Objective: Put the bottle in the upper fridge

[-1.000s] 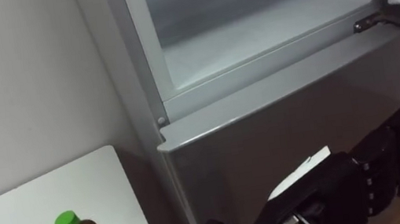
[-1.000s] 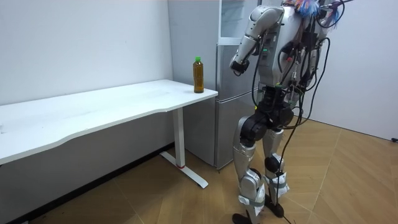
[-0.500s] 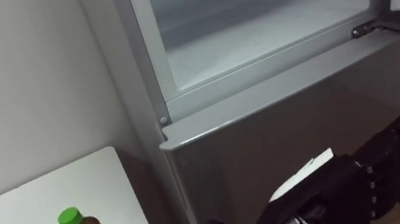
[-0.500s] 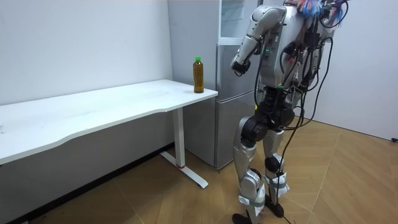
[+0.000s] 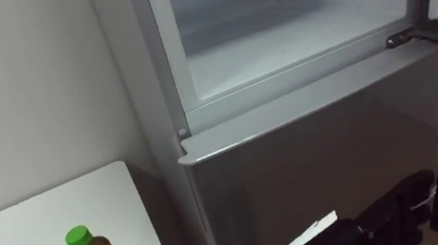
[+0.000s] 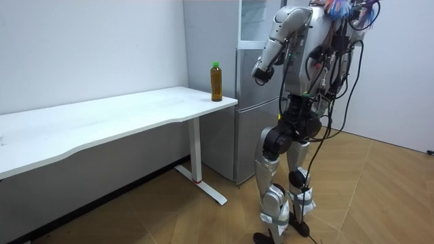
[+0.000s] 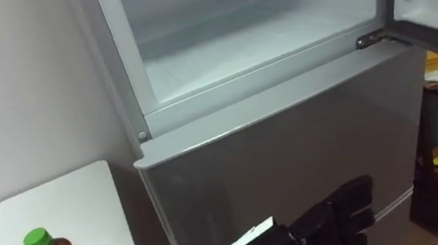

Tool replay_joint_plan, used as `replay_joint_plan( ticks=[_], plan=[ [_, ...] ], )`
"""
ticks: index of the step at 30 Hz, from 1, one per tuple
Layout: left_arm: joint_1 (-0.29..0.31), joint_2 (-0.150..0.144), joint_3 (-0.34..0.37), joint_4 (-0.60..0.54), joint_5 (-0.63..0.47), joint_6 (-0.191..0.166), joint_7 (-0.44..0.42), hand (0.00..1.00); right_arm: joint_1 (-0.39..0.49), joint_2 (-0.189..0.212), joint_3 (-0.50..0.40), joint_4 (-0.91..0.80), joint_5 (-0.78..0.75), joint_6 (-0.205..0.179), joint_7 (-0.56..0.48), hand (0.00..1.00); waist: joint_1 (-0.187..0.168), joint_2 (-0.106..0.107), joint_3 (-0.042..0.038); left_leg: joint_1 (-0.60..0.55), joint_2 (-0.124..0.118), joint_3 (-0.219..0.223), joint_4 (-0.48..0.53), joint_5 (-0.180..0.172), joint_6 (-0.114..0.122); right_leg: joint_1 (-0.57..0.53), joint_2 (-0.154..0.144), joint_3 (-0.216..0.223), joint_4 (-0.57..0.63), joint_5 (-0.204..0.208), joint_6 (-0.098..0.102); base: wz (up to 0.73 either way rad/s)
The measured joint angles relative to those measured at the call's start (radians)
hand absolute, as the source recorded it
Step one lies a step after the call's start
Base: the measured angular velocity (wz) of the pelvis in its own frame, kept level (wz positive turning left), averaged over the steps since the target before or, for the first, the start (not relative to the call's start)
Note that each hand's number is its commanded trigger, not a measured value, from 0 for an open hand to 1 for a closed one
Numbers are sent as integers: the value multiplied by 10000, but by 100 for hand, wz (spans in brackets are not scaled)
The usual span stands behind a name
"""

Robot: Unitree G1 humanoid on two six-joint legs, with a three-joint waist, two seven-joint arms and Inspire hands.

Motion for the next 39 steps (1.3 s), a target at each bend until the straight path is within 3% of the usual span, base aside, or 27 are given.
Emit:
replay_joint_plan(
  ticks=[3,6,11,16,21,25,29,30,35,37,39],
  plan=[
    [578,127,371,-1,385,-2,41,0,23,41,-33,-128,-77,-1,8,0,360,-138,-11,-10,-20,-117,-1,0,1,26,-7,-48,0,-2,1,6],
    [1218,251,898,122,988,-7,204,0,54,218,-207,-203,-240,-5,-5,0,447,-272,15,-73,-31,-305,47,0,0,152,-13,-279,-15,-4,0,22],
    [1879,417,1422,363,1745,-74,471,0,49,289,-275,-427,-424,-7,212,0,862,-266,9,-161,-37,-471,48,3,-6,152,-30,-482,-24,-23,-17,12],
    [3255,554,2143,832,2679,-190,631,0,118,278,-397,-653,-479,-142,317,0,958,-282,6,-257,-56,-666,13,25,-44,148,-44,-713,-29,-79,-49,11],
    [3748,601,2733,1454,3455,-257,785,0,526,246,-773,-772,-492,-226,523,0,1198,-332,11,-313,-71,-727,0,31,-54,183,-67,-831,-23,-130,-48,8],
    [3939,450,2938,2208,3910,-1245,902,0,767,207,-1211,-840,-471,-269,772,0,1210,-373,-18,-260,-160,-964,-23,31,-51,253,-132,-991,-12,-192,-6,10],
    [4086,404,2948,2774,4182,-1606,1002,0,891,213,-1468,-844,-403,-452,858,0,1250,-393,-24,-225,-175,-993,-15,30,-49,324,-135,-1052,-46,-197,-1,5],
    [4166,357,2953,3067,4258,-1959,1130,0,902,220,-1466,-844,-421,-452,847,0,1262,-396,-26,-201,-176,-996,-9,29,-48,347,-134,-1061,-43,-201,0,0],
    [4061,-82,2996,4264,4328,-2799,1314,0,1078,238,-1473,-880,-657,-447,743,0,1484,-409,-71,-115,-194,-1049,-12,29,-49,510,-146,-1127,-13,-275,3,4],
    [4044,-323,3038,4819,4331,-3241,1430,0,1203,273,-1473,-946,-794,-446,707,0,1502,-453,-142,-78,-199,-1129,1,31,-58,576,-155,-1226,-10,-336,-12,13],
    [3956,-449,3014,5306,4232,-3633,1559,0,1243,279,-1474,-946,-750,-457,603,0,1504,-460,-143,-53,-205,-1244,27,40,-72,683,-152,-1336,-25,-335,-17,14]
  ],
)
